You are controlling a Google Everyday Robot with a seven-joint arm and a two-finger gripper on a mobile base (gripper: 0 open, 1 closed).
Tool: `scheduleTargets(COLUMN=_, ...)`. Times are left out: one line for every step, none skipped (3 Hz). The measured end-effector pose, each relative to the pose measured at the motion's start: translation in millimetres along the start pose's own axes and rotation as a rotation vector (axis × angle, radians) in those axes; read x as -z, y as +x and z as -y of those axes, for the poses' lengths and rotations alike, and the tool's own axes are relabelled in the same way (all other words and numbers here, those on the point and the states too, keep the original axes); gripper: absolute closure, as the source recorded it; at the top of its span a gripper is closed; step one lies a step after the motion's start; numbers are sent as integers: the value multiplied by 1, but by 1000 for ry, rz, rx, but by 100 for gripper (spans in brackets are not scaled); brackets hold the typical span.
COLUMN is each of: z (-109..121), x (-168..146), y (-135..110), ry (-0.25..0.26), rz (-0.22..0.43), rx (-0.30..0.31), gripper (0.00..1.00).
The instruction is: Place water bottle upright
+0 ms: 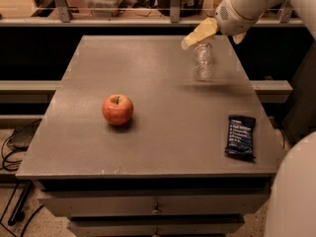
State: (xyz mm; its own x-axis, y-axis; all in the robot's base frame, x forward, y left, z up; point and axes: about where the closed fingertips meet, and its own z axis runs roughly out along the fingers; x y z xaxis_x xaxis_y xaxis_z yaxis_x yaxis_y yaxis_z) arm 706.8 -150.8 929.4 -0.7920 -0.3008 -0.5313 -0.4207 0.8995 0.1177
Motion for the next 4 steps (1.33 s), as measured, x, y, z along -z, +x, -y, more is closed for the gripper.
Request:
scheduleTargets(z=-3, x=-20, y=-16, ry=11, rz=-16, rx=17, gripper=0)
scheduleTargets(z=0, x=-38, y=-30, ry=28, rz=-22, rx=16, gripper=0)
scheduleTargets(z=5, x=-52, y=-40, ry=53, rz=-29, rx=13, gripper=0)
scheduleTargets(z=16, x=-64, y=-45, ry=101, rz=-43, rx=1, gripper=0)
